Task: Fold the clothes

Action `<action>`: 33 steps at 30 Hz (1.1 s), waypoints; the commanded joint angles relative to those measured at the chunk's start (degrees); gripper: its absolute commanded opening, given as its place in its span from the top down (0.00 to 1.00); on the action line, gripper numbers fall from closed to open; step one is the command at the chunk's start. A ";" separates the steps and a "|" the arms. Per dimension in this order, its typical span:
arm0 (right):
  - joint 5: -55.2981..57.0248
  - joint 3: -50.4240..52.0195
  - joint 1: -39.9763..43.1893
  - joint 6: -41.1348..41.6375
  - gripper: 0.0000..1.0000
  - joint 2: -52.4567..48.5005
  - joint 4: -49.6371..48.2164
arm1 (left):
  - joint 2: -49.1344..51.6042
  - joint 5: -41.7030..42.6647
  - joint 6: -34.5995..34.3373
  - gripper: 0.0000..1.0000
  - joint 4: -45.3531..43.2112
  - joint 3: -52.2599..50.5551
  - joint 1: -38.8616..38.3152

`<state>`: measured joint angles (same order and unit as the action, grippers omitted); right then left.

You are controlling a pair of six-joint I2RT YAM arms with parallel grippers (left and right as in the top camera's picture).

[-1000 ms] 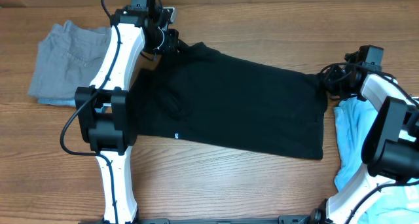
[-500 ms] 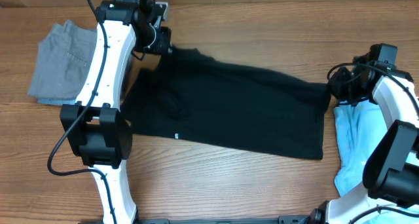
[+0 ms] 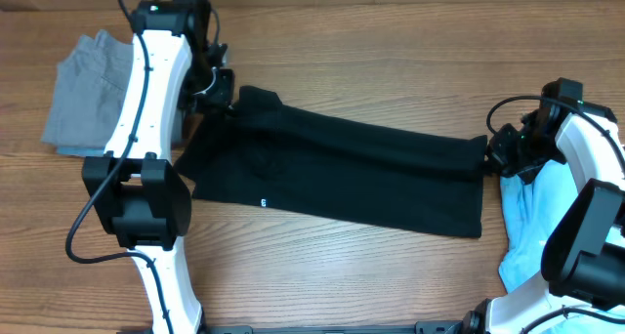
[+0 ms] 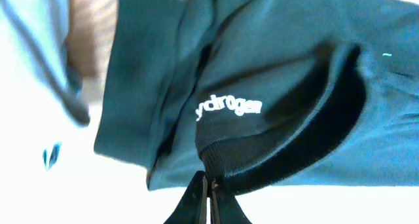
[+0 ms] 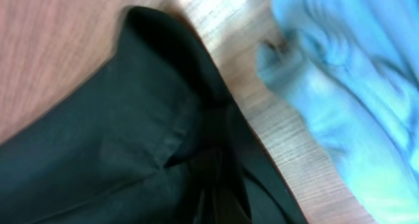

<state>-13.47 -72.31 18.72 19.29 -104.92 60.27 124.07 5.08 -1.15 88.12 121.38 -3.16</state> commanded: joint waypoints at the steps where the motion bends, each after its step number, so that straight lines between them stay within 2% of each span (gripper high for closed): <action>1: 3.45 -0.52 0.22 0.00 0.96 0.90 1.79 | -0.85 -1.49 -1.66 0.96 2.36 0.63 1.44; 6: 3.61 -0.50 0.26 -1.79 0.96 0.90 4.94 | -0.83 -1.73 -1.57 0.95 4.85 0.59 2.08; 10: 3.63 -0.50 0.26 -2.86 0.96 0.90 5.44 | -0.83 -1.66 -1.42 0.89 4.90 0.04 2.05; 13: 3.63 -0.50 0.26 -3.13 0.95 0.90 6.08 | -0.76 -1.70 -1.40 0.80 4.92 -1.05 2.05; 14: 3.63 -0.50 0.26 -3.30 0.93 0.90 6.38 | -0.76 -1.73 -1.40 0.76 4.90 -1.40 2.05; 15: 3.61 -0.50 0.26 -3.56 0.87 0.90 6.95 | -0.76 -1.77 -1.40 0.75 4.85 -1.97 2.05; 18: 3.91 -0.50 0.26 -5.01 0.57 0.90 9.01 | -0.76 -2.14 -1.44 0.71 4.87 -2.40 2.05; 19: 4.35 -0.50 0.26 -4.98 0.55 0.90 9.31 | -0.76 -2.10 -1.42 0.67 4.87 -2.40 2.05; 24: 5.31 -0.50 0.26 -4.74 0.47 0.90 9.66 | -0.76 -0.92 -1.01 0.49 4.57 -2.43 1.88; 26: 4.52 -0.50 0.26 -4.76 0.46 0.90 9.46 | -0.72 0.22 0.33 0.44 3.96 -2.45 1.62; 29: -1.22 -0.52 0.26 -7.80 0.48 1.01 8.57 | -0.72 2.84 0.66 0.42 1.66 -3.72 1.57; 33: -11.39 -0.57 0.26 -12.96 0.48 2.40 7.50 | -0.72 9.20 2.89 0.44 -3.98 -9.62 0.76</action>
<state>-15.22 -72.31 18.72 11.46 -104.92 68.38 124.07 7.51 -1.02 86.78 116.38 -1.50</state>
